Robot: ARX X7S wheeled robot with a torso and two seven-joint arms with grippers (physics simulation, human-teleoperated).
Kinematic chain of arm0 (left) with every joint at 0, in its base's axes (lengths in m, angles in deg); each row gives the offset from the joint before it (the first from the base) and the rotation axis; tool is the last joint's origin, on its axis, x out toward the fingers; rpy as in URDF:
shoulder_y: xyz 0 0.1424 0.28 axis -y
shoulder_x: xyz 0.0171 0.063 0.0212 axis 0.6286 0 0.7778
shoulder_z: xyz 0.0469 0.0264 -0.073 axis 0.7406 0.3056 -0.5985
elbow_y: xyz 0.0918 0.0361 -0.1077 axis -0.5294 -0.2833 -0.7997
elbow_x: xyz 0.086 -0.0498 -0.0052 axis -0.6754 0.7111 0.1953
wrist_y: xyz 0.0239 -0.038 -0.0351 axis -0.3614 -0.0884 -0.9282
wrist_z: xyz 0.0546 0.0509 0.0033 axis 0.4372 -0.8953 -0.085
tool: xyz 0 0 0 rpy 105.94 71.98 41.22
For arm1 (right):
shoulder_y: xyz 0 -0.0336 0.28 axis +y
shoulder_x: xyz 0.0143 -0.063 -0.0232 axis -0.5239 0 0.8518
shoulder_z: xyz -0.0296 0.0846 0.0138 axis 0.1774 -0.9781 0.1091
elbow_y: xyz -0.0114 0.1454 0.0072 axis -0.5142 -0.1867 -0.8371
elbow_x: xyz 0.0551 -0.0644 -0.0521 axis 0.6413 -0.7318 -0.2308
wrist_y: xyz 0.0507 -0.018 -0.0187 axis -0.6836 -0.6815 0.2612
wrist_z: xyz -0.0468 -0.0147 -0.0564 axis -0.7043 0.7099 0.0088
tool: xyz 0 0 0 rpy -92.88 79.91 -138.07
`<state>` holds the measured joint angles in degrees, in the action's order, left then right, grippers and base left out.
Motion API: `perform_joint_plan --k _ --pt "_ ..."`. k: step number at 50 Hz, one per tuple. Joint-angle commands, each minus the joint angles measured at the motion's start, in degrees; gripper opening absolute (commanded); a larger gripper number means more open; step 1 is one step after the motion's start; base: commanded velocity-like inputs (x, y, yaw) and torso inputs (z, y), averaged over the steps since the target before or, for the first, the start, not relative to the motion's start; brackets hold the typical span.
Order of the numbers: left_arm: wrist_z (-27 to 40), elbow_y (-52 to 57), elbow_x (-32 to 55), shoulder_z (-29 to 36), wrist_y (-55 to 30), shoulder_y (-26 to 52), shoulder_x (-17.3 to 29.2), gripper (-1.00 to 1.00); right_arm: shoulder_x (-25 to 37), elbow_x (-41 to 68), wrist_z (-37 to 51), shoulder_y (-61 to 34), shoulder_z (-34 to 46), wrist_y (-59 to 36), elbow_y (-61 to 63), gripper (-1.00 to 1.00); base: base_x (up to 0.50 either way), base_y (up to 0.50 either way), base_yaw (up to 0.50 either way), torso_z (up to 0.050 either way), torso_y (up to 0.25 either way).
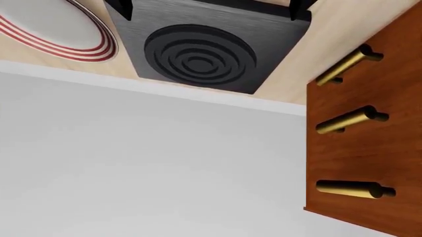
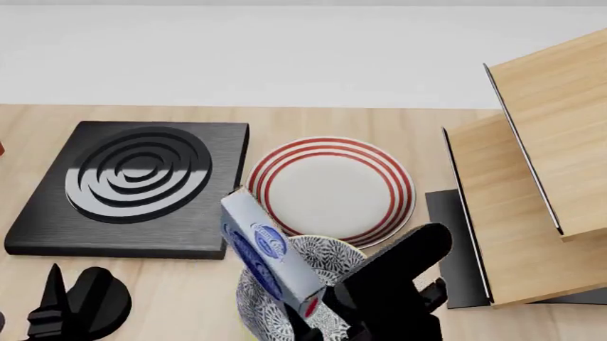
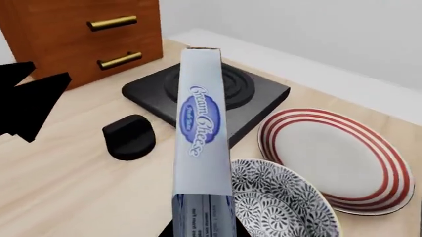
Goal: Pick up the cream cheese and put it in the bowl.
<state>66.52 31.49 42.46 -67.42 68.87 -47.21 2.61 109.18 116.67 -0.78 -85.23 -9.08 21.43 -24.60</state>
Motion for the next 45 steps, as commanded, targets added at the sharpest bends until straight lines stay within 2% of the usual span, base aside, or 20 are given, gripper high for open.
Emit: perform_joint_plan --k 1,27,45 --pt "0.3 0.3 0.1 0.1 -0.1 0.0 0.2 1.00 -1.3 3.1 3.6 -4.3 -5.0 -5.8 -3.5 -1.00 0.00 0.00 0.00 0.000 0.000" --pt "1.0 0.3 -0.8 0.8 0.2 0.3 0.2 1.00 -3.0 7.1 13.1 -9.7 -7.4 -21.8 -10.3 -1.00 0.00 0.00 0.00 0.000 0.001" --pt "1.5 0.3 -1.3 1.0 1.0 0.0 0.2 1.00 -3.7 8.1 15.3 -9.3 -5.4 -24.3 -8.6 -1.00 0.00 0.00 0.00 0.000 0.001"
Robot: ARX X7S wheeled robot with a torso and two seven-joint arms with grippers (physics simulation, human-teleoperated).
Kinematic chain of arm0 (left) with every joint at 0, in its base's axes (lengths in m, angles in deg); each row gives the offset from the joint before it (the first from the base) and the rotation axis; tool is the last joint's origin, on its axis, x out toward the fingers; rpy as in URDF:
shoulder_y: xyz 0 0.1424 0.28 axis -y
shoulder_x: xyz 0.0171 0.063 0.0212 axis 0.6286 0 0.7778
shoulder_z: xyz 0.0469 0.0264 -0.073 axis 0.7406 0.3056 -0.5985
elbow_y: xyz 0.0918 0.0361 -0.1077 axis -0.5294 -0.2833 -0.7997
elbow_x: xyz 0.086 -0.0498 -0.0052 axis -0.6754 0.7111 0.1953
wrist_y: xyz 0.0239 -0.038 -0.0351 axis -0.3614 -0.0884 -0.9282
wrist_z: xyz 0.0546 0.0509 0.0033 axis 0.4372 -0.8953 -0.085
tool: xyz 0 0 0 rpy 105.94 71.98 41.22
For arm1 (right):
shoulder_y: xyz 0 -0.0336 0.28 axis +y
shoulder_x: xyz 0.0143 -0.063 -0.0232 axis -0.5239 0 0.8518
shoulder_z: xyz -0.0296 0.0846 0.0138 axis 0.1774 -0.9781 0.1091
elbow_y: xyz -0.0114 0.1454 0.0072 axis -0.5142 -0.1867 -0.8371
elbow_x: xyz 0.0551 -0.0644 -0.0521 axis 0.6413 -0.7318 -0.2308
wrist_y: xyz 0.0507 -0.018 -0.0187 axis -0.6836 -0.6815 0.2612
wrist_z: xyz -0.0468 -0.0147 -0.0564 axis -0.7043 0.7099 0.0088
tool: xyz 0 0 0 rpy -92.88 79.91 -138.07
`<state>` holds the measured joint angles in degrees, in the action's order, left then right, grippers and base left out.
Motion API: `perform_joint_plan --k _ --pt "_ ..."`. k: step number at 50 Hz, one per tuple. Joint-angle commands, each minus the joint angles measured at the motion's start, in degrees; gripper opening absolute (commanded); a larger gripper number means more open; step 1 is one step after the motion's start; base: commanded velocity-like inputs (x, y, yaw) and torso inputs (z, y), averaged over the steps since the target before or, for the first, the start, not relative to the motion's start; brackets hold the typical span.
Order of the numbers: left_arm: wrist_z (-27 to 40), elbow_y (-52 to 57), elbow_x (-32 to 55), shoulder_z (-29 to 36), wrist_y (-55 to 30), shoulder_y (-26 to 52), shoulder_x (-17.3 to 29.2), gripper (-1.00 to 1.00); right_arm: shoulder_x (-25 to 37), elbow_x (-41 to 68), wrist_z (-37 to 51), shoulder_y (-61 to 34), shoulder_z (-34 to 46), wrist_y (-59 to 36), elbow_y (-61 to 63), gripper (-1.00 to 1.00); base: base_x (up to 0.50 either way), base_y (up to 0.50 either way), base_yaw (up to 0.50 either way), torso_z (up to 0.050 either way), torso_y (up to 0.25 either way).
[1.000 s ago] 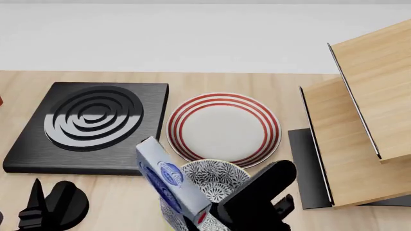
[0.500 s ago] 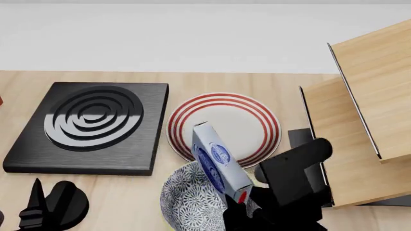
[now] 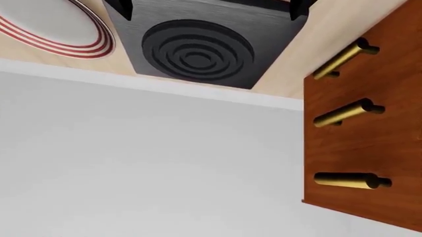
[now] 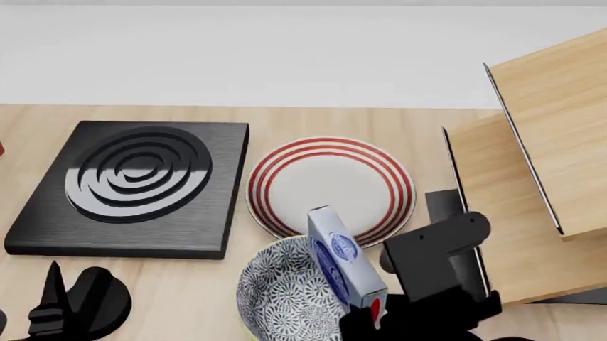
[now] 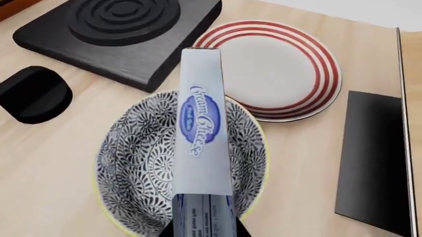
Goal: Pick up the cream cheese and put it in the bowl.
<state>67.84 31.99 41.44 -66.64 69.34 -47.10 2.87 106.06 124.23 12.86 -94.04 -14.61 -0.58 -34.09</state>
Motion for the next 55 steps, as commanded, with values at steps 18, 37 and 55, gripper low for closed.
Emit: perform_joint_plan --k 18,37,55 --pt "0.7 0.5 0.5 0.2 -0.8 0.2 0.5 1.00 -1.4 1.2 3.3 -0.9 1.0 -3.4 -1.2 -1.00 0.00 0.00 0.00 0.001 0.000" --pt "0.6 -0.4 0.5 0.4 -0.3 0.4 0.4 1.00 -1.6 0.9 3.6 -1.2 4.1 -2.6 -3.1 -1.00 0.00 0.00 0.00 0.000 0.001" --pt "1.3 0.3 0.9 0.0 -0.5 0.3 0.8 1.00 -1.6 0.5 3.1 -1.9 7.3 -1.9 -4.7 -1.00 0.00 0.00 0.00 0.000 0.001"
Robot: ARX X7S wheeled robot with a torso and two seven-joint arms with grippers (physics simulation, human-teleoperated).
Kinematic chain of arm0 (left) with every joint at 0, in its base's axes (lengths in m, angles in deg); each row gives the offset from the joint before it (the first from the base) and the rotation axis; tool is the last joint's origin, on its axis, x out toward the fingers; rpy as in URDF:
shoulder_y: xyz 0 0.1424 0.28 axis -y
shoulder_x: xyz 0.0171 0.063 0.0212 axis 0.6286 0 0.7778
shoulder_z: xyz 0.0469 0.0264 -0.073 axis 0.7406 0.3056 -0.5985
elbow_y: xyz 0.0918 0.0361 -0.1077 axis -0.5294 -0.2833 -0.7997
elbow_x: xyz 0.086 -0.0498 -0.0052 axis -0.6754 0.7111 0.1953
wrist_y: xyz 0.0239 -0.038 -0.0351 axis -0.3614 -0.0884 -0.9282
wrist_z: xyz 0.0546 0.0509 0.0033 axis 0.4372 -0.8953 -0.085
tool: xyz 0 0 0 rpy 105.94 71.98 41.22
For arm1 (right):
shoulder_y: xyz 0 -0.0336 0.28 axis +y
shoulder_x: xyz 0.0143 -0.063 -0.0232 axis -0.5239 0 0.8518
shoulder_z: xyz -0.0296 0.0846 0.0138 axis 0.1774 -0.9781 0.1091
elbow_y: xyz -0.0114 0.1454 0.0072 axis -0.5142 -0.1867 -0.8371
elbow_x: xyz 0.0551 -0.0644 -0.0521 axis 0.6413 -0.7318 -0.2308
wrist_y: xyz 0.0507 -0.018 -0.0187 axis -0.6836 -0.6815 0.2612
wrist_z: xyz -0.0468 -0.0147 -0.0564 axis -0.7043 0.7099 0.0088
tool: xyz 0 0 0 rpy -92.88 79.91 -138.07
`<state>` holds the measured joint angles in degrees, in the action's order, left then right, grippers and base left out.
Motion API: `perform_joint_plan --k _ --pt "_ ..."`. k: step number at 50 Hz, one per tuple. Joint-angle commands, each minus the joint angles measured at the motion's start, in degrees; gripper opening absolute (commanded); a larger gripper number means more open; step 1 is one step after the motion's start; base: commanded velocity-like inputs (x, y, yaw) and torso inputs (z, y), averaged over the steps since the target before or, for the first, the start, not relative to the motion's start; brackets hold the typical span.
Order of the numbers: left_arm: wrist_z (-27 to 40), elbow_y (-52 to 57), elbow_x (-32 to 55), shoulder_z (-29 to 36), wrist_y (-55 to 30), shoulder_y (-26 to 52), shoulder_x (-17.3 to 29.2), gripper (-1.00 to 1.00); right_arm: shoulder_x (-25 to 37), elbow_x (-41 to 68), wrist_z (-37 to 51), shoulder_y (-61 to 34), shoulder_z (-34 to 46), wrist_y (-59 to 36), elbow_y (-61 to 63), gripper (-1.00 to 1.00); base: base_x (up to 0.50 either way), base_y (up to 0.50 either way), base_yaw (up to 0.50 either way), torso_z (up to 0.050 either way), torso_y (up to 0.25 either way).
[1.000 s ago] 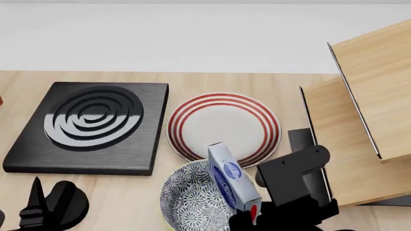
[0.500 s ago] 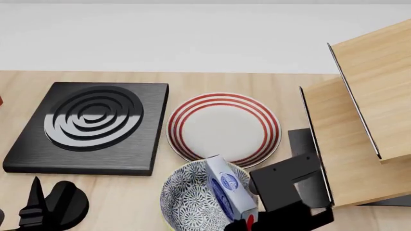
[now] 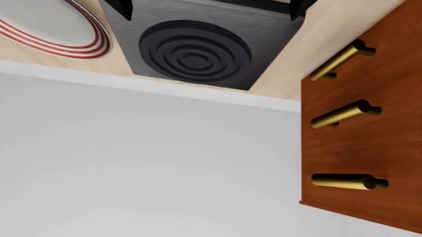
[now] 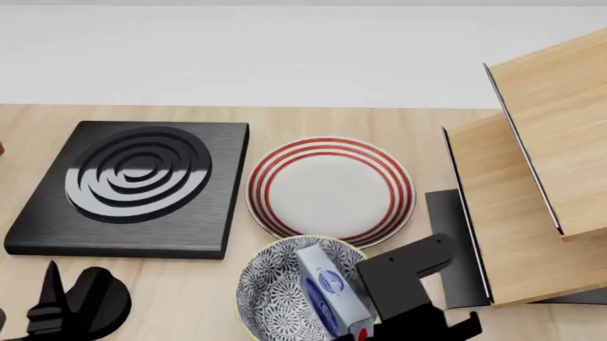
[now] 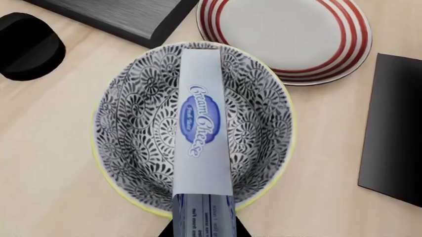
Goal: Pick up the cream cheese and put it in the bowl.
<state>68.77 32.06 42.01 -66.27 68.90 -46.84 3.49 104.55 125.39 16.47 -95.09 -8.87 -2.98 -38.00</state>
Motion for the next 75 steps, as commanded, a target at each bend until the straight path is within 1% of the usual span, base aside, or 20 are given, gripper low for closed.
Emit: perform_joint_plan --k 1,10,22,41,75 --pt "0.3 0.2 0.3 -0.3 -0.1 0.1 0.2 1.00 -0.1 -0.7 -0.6 -0.9 1.7 0.6 -0.9 -1.00 0.00 0.00 0.00 0.000 0.000" --pt "0.5 0.3 0.1 -0.1 0.0 0.1 0.3 1.00 -0.6 -1.2 -0.6 -1.9 3.2 1.0 -2.4 -1.00 0.00 0.00 0.00 0.000 0.001" --pt "0.3 -0.5 0.0 -0.1 0.9 -0.1 0.2 1.00 -2.4 -0.5 0.4 -5.5 2.8 -0.8 -5.1 -1.00 0.00 0.00 0.00 0.000 0.000" --pt "-0.4 -2.4 0.8 -0.2 1.6 0.5 0.1 1.00 -3.1 -1.3 0.3 -5.5 6.6 0.6 -6.8 -1.00 0.00 0.00 0.00 0.000 0.000" --pt "0.3 -1.3 0.8 0.1 1.5 0.0 0.6 1.00 -2.6 0.3 2.9 -5.8 6.2 -0.3 -6.0 -1.00 0.00 0.00 0.00 0.000 0.000"
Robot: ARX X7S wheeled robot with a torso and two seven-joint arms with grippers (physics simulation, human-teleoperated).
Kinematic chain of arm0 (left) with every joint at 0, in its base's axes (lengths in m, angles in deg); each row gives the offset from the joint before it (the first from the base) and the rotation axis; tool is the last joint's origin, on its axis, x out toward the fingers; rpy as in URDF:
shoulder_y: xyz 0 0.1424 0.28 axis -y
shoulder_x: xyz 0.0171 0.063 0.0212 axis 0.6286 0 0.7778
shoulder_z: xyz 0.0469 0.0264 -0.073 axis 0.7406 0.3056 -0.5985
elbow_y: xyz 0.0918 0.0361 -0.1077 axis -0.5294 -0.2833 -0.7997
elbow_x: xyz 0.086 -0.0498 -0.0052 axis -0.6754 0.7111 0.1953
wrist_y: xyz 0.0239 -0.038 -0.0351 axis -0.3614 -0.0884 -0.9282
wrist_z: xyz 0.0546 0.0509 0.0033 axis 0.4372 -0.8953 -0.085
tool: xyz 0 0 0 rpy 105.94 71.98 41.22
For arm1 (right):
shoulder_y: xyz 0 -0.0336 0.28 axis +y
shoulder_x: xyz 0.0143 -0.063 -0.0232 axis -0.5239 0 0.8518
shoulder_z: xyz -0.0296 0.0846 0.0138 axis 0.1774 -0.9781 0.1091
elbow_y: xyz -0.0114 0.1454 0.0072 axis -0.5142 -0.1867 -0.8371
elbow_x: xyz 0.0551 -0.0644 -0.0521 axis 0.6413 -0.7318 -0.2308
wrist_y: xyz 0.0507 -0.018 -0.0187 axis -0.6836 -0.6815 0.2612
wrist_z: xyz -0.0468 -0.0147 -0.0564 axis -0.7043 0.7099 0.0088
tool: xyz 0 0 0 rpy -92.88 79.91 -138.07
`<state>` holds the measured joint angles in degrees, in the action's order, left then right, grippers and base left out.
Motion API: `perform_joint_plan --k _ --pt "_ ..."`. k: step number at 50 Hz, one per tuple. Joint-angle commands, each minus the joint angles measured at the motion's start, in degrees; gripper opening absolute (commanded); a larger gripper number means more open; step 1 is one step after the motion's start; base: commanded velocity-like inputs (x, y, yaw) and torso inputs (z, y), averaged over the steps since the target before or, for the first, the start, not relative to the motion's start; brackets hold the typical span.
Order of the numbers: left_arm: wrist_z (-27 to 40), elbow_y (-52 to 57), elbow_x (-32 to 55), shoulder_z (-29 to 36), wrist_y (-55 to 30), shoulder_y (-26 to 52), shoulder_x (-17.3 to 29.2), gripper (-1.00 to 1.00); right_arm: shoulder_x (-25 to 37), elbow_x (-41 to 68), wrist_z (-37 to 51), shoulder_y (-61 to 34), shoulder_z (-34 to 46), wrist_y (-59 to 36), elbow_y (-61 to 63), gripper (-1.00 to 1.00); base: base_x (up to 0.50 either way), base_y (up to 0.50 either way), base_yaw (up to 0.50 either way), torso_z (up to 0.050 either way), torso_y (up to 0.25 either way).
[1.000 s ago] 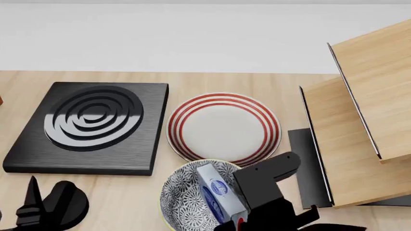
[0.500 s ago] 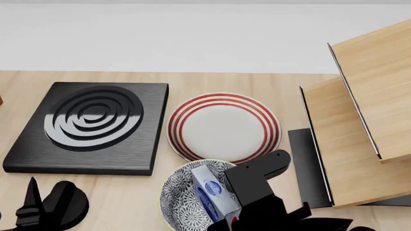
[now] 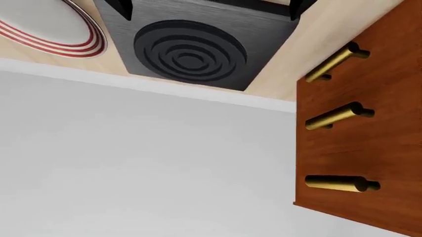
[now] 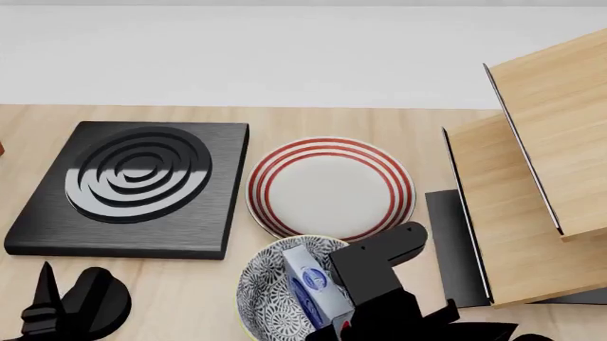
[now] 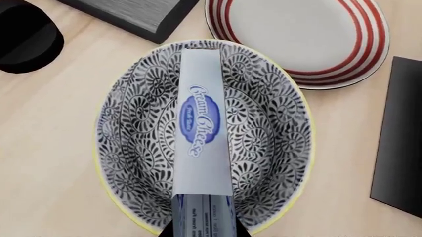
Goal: Pick up the cream cheese and put it in the bowl.
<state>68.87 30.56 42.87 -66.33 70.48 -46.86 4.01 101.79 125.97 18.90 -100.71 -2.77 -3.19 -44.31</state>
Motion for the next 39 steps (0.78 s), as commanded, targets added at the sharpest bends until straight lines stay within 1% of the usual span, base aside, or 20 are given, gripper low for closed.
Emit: perform_joint_plan --k 1,4,5,14,19,30,33,36,39 --pt "0.3 0.3 -0.1 0.2 -0.2 0.1 0.2 1.00 0.2 -0.2 0.5 -0.2 0.1 -0.1 0.3 -1.00 0.00 0.00 0.00 0.000 0.000" --pt "0.4 0.6 0.0 0.2 -0.4 0.0 0.2 1.00 0.1 0.1 0.8 -0.3 -0.2 -0.3 0.4 -1.00 0.00 0.00 0.00 0.000 0.000" --pt "0.5 0.6 -0.1 0.2 -0.4 0.0 0.2 1.00 0.1 0.2 1.0 -0.3 -0.4 -0.4 0.6 1.00 0.00 0.00 0.00 0.000 0.000" --pt "0.4 0.1 0.0 0.3 -0.1 0.1 0.1 1.00 0.3 1.1 1.7 -0.4 -0.7 -0.5 1.2 1.00 0.00 0.00 0.00 0.000 0.000" --pt "0.3 -0.2 0.3 0.2 0.0 0.1 0.2 1.00 0.3 2.4 3.0 -0.5 -2.1 -1.6 2.6 1.00 0.00 0.00 0.00 0.000 0.000" --pt "0.5 0.3 0.4 0.3 -0.1 0.0 0.3 1.00 -0.3 9.0 8.7 -1.0 -8.5 -7.1 8.4 1.00 0.00 0.00 0.00 0.000 0.000" --pt "0.5 0.4 0.5 0.3 -0.1 -0.1 0.3 1.00 -0.5 13.4 12.4 -1.5 -11.3 -9.6 10.6 1.00 0.00 0.00 0.00 0.000 0.000" --pt "0.7 0.9 0.6 0.2 -0.2 -0.2 0.5 1.00 0.3 19.8 17.9 -2.1 -12.3 -9.7 11.6 1.00 0.00 0.00 0.00 0.000 0.000" --pt "0.9 1.4 0.7 0.1 -0.2 -0.4 0.6 1.00 0.9 23.7 21.1 -1.7 -13.0 -9.1 12.6 1.00 0.00 0.00 0.00 0.000 0.000"
